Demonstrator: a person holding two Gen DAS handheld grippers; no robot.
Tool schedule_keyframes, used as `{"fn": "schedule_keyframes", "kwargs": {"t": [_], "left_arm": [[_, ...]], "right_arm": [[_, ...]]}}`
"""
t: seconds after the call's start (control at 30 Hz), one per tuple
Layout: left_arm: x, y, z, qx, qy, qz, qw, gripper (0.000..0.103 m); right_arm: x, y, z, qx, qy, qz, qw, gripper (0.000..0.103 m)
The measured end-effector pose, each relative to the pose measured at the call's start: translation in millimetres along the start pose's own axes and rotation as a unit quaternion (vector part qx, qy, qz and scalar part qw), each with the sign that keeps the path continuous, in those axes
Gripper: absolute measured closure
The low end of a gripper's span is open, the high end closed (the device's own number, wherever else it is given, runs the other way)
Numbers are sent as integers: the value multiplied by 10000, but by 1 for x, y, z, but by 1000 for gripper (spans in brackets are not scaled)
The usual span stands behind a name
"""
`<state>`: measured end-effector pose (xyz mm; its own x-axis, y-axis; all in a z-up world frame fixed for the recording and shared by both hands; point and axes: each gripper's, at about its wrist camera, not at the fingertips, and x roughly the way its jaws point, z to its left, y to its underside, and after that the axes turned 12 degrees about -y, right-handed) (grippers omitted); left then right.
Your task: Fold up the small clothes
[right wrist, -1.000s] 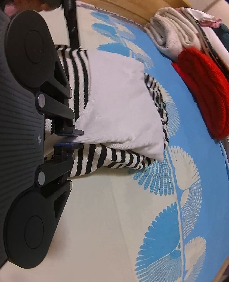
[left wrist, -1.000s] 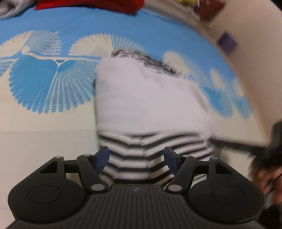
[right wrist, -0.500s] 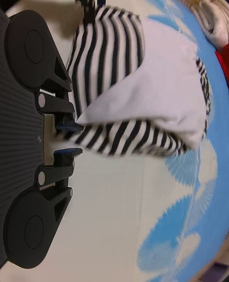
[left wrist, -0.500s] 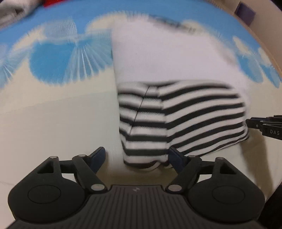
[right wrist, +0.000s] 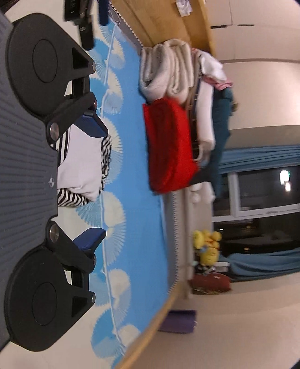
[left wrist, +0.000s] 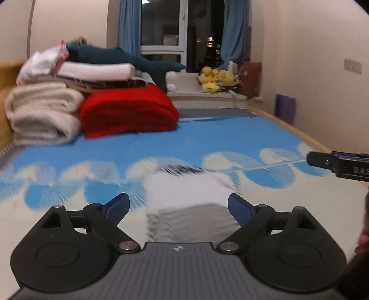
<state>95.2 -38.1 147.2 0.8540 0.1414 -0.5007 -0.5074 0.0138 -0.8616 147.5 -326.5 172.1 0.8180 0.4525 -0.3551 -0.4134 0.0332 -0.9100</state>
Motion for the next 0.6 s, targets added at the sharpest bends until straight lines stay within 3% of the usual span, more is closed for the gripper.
{"fn": "schedule_keyframes", "kwargs": {"t": [0.1, 0.17, 0.23, 0.27, 0.3, 0.37, 0.43, 0.6], "left_arm": [[-20, 28, -8, 2, -174, -6, 9998, 8], [-27, 55, -12, -116, -456, 8, 9989, 0], [-21, 82, -20, -104, -519, 174, 9984, 0], [-12, 91, -27, 41, -651, 451, 9969, 1], [-6, 93, -29, 42, -760, 709, 9946, 1], [1, 92, -30, -154, -621, 663, 9957, 1], [7, 91, -34, -37, -739, 597, 9955, 1], [12, 91, -21, -368, -819, 723, 9933, 1]], "right_arm": [[-33, 20, 4, 27, 125, -57, 9999, 15], [-42, 39, 5, 133, 254, 65, 9996, 15], [-41, 61, 6, 400, 312, 305, 9982, 15], [-39, 70, 6, 471, 329, 411, 9975, 15], [-34, 79, 11, 445, 394, 521, 9969, 15], [-25, 83, 18, 386, 450, 700, 9958, 15], [-16, 83, 23, 267, 323, 611, 9973, 13], [5, 92, 30, -139, 446, 851, 9953, 11]]}}
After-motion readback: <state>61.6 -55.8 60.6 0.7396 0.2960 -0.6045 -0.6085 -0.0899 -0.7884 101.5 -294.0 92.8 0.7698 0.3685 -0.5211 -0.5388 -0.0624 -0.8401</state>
